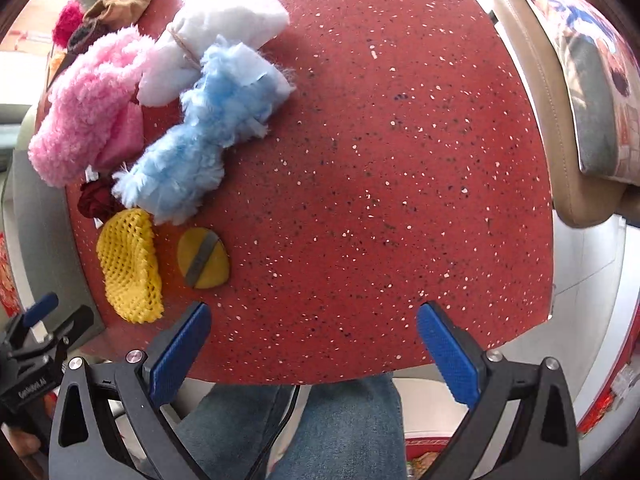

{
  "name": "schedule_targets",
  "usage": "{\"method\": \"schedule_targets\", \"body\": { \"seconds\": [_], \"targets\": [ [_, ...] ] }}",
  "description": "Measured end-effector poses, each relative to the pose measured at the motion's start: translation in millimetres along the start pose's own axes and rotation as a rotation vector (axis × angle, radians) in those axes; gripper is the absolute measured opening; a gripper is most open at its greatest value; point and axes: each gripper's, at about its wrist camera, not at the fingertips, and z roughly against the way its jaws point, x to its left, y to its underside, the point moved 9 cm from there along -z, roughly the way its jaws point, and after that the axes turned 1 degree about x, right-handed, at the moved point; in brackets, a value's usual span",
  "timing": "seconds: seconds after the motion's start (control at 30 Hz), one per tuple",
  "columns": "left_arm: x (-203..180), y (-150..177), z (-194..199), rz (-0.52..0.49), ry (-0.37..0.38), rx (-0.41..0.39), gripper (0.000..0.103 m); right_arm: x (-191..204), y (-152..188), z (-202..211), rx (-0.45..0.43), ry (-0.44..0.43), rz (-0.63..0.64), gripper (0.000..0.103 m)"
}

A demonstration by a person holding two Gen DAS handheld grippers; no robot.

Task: Organize soft objects
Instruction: 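Move both tools back to the table toward the yellow net and sponge, then grasp the yellow foam net with the left tool while the right tool grasps the yellow sponge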

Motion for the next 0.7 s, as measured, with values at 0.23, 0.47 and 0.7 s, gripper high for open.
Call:
{"method": "schedule_targets", "body": {
  "seconds": [0.23, 0.47, 0.7],
  "targets": [
    [-24, -6, -35, 0.039, 0.019, 0.012, 0.102, 19, 7, -18, -0.012, 0.111, 0.241, 0.103],
    [-25, -6, -64, 0.053, -0.027, 0.003, 0.102, 28, 27, -41, 0.024, 0.148, 0.349, 0.103],
    [11, -7, -65, 0.147, -0.002, 0.009, 0.102, 55, 27, -47, -0.028, 0.187, 0.485, 0.103]
  ]
}}
